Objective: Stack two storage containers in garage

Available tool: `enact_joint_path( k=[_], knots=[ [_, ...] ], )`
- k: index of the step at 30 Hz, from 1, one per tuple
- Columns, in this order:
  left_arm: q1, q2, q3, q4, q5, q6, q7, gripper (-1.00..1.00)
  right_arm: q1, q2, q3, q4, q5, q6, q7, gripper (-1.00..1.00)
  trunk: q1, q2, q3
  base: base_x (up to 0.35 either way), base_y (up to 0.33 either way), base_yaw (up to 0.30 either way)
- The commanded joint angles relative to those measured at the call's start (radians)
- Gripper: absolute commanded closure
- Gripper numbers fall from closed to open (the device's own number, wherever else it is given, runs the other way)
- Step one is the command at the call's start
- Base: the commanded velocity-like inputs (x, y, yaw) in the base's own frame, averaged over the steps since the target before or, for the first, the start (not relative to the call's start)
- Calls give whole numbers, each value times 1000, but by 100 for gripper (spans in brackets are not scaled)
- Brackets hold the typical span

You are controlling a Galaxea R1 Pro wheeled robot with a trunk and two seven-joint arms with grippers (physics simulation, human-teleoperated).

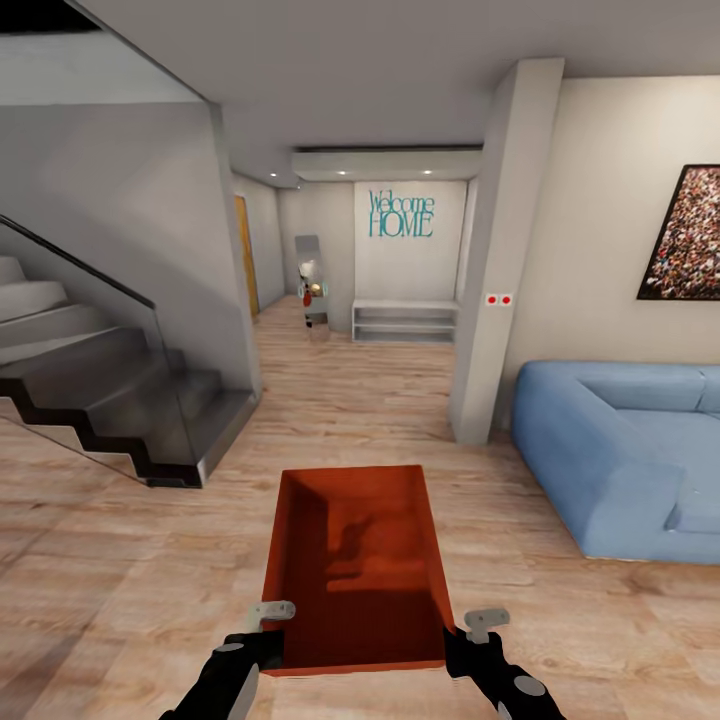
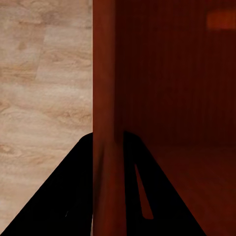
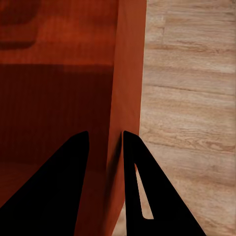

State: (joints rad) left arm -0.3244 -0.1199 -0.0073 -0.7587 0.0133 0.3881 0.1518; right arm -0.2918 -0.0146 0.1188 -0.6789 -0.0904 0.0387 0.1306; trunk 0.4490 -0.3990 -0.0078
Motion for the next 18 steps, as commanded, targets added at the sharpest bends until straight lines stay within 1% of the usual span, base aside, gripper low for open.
enact_joint_path(
  k=[1, 18],
  knots=[
    [-1, 5, 27, -2, -27, 9, 14, 100, 0, -2, 15, -2, 12, 4, 3, 100, 1, -1, -1, 320, 0, 0],
    [-1, 3, 27, -2, -27, 9, 14, 100, 0, -2, 15, -2, 12, 4, 3, 100, 1, -1, -1, 320, 0, 0]
  ],
)
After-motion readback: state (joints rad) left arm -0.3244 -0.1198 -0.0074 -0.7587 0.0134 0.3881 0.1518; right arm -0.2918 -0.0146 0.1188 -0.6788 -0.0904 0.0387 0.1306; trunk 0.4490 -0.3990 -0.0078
